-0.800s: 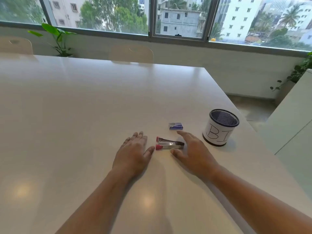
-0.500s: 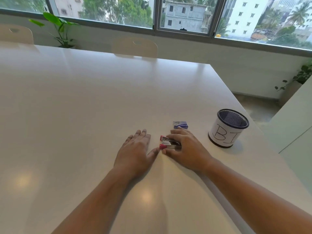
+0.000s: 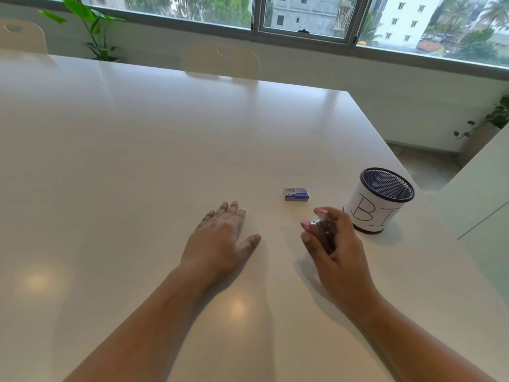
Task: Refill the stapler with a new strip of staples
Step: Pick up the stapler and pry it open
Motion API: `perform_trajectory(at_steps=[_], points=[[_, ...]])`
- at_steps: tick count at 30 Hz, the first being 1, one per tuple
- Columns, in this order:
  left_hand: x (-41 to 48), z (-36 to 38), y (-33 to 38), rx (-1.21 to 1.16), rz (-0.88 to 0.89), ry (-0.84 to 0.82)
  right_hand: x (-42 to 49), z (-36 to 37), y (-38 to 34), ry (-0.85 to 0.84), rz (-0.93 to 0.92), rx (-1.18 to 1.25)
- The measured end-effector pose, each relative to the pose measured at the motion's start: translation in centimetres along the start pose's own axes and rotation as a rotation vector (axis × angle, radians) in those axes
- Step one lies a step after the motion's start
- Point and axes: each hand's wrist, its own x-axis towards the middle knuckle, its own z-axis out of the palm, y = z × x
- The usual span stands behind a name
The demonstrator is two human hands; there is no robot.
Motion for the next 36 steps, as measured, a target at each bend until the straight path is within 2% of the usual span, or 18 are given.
perform_trajectory(at_steps=[6,11,15,25,27,30,32,36], points=[[-0.2,-0.2,0.3,-0.019,0.005,-0.014,-2.5,-1.8,-0.4,0.092,0.048,-0.020],[-1.1,-0.2,1.9,-0.140,0.101,0.044,-2.5,-1.7,-1.0,0.040,0.033,-0.052],[-2.0,0.3,3.0,-0.124,0.201,-0.004,-2.5,-1.7,-1.5,0.039,-0.031,-0.064],[-2.3,0.4,2.9,-0.098,0.216,-0.040,-2.4,-1.8,-1.4,0.031,-0.039,-0.008],[-2.3,-0.1,3.3,-0.182,0.198,-0.016,-2.6,-1.8,-1.3,0.013,-0.029,-0.015],[-3.1,-0.9,5.1,-0.575,0.147,0.078,-2.6,-1.7,-1.2,0.002,-0.032,-0.041],[-3.9,-1.1,6.7,-0.787,0.140,0.080,-2.6,-1.7,-1.1,-0.001,-0.030,-0.030],[-5.2,-0.7,8.7,-0.818,0.168,0.021,-2.5,-1.8,-1.1,-0.038,-0.037,0.004]])
